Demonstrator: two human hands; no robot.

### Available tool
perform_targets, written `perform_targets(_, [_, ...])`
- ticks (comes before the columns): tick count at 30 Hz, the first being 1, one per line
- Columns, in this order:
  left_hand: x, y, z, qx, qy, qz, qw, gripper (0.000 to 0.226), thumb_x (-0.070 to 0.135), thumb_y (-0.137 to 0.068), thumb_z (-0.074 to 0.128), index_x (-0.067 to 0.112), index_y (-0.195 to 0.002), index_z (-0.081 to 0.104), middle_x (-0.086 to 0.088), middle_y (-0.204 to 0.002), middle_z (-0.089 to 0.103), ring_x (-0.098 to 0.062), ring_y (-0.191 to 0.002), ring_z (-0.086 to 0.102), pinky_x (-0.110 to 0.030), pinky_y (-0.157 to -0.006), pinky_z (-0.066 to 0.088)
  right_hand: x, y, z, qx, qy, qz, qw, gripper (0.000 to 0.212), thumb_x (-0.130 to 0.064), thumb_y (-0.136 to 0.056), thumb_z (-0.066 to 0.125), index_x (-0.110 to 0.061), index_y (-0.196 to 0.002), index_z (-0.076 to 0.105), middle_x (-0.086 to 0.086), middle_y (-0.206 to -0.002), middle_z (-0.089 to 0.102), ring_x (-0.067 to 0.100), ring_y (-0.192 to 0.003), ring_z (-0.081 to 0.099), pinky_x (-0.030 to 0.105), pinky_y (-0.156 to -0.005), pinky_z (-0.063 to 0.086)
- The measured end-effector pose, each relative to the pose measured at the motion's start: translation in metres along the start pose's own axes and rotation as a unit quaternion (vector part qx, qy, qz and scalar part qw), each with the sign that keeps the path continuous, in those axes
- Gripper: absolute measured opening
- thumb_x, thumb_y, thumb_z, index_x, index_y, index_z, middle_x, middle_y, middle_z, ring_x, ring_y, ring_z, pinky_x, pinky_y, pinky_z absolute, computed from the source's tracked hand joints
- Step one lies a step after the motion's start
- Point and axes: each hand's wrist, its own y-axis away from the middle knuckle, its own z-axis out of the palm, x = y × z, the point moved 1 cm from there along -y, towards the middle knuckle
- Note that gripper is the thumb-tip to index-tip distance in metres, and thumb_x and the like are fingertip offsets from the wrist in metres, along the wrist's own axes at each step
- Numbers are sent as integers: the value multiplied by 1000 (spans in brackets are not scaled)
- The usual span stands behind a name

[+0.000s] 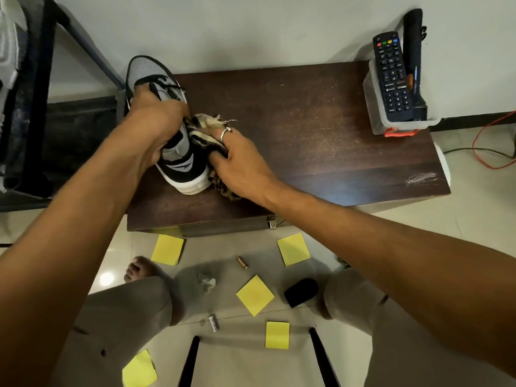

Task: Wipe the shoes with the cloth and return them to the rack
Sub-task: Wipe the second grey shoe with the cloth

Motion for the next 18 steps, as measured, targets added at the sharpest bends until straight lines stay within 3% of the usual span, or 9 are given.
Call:
perform_targets(2, [-2,-1,-1,-7,11,4,1000,82,33,-62,64,26,-143,49,-4,-128,65,-28,-111,64,-44,-102,52,-3,6,-1,4,20,3,1000,26,-9,-94,56,-22,-105,74,0,-108,68,10,-101,63,25,-85,50])
perform_targets(4, [-3,-2,-3,-11,19,-2,1000,81,34,-61,65,29,-141,52,-3,-123,67,-29,-107,67,-45,-100,54,-4,11,-5,-17,14,19,1000,26,-9,-94,55,-20,-72,66,-7,-71,62,4,-65,55,26,-61,44])
perform_targets(6, [-4,-4,-3,-14,22,-2,1000,80,35,-61,66,29,-140,52,-2,-122,68,-28,-106,67,-46,-98,55,-6,14,-14,-55,10,42,998,29,-8,-94,54,-9,-66,61,-8,-53,48,4,-48,42,24,-50,36])
perform_targets(9, [-2,-1,-3,-14,27,0,1000,81,34,-62,66,28,-141,51,-2,-125,67,-28,-108,66,-45,-99,54,-10,8,-27,-60,4,65,996,26,-9,-95,53,-3,-73,66,-8,-51,44,4,-44,38,22,-46,31])
perform_targets(13, [0,4,-2,-22,29,-2,999,77,31,-66,65,27,-142,51,-3,-124,67,-28,-109,65,-45,-101,53,-15,2,-13,-3,-41,74,996,23,-9,-98,52,-11,-88,73,0,-60,57,5,-45,46,22,-45,38])
perform_targets(18, [-1,5,-4,-27,29,-1,999,63,23,-80,65,26,-142,51,-4,-124,67,-28,-109,65,-45,-102,53,-12,7,-4,-25,-64,83,994,41,-8,-96,54,-23,-57,53,-13,-46,42,6,-44,38,24,-45,32])
